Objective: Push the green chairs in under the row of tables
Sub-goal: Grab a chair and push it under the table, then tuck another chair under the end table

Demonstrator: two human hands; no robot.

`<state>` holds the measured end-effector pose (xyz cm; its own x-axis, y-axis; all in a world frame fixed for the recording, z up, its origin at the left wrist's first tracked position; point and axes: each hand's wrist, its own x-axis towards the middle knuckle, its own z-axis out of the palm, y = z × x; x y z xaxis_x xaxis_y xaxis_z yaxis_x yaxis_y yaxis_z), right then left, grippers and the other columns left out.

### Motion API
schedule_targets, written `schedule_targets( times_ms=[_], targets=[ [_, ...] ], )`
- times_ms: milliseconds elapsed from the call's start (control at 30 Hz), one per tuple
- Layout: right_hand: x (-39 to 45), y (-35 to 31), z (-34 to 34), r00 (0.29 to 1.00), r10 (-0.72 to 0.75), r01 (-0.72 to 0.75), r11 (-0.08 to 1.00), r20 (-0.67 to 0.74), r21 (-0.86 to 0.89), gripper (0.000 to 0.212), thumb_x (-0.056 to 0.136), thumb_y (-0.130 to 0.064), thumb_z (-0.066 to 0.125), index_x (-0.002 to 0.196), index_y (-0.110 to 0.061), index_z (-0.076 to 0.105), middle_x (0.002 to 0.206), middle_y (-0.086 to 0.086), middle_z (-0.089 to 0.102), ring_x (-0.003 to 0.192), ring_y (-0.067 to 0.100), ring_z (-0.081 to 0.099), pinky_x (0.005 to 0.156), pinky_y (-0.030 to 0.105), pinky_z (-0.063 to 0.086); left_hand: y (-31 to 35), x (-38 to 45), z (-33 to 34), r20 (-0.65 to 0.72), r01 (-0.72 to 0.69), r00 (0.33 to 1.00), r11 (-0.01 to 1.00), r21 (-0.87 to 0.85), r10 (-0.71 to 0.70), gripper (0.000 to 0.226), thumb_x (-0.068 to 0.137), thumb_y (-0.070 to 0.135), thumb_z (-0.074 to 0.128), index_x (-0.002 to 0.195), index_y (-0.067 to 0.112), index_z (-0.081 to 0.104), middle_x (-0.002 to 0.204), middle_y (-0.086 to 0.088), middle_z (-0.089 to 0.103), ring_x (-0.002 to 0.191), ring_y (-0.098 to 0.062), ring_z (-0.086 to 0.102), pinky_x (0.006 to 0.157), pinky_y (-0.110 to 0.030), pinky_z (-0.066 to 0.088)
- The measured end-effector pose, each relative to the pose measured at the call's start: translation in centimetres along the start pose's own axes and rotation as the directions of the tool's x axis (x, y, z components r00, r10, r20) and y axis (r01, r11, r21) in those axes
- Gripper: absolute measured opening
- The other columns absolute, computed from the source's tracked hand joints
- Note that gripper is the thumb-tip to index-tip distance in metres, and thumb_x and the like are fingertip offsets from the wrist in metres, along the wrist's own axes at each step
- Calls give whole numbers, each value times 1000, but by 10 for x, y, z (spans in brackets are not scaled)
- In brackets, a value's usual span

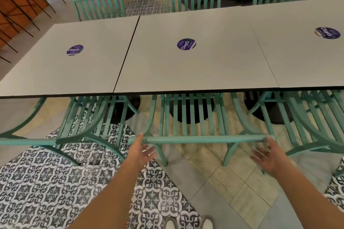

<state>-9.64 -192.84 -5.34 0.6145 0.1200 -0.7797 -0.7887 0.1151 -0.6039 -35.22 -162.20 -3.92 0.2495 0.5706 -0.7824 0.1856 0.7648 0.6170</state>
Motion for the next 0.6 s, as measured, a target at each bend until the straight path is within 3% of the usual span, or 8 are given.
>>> schedule_targets(
  times_ms=[67,167,333,467,600],
  targets=[
    [-11,3,-14,999,-23,22,999,27,34,87,75,-53,70,144,-18,30,125,19,46,113,35,51,94,51,43,-3,-7,1,-6,-18,1000,1000,25,18,31,94,40,57,107,13,56,119,-21,54,104,-36,60,90,-52,52],
    [-19,13,-30,998,-28,24,996,52,85,68,94,-41,50,149,-16,21,143,22,38,132,38,39,107,52,34,-17,-19,13,25,-20,1000,994,108,18,39,95,41,53,117,8,54,122,-22,57,105,-37,61,86,-51,54],
    [-29,14,-40,998,5,-11,994,56,105,62,97,-39,46,149,-14,24,145,20,39,131,35,41,109,51,33,-50,-52,70,243,73,960,964,256,-137,43,93,43,53,114,5,51,112,-15,59,98,-32,60,74,-44,56],
    [-30,2,-56,1000,7,-11,988,24,155,57,96,-38,49,144,-14,32,138,19,45,124,33,47,107,49,36,-78,-64,135,377,66,894,903,425,-243,54,86,49,55,122,8,52,120,-15,61,106,-33,61,92,-47,50],
    [-30,-16,-93,996,-36,51,978,-79,204,47,98,-34,46,140,-14,37,122,15,55,119,32,51,99,46,41,-103,-79,212,480,38,817,860,509,-320,43,94,43,53,122,9,55,111,-14,64,89,-25,66,61,-34,56]
  ],
)
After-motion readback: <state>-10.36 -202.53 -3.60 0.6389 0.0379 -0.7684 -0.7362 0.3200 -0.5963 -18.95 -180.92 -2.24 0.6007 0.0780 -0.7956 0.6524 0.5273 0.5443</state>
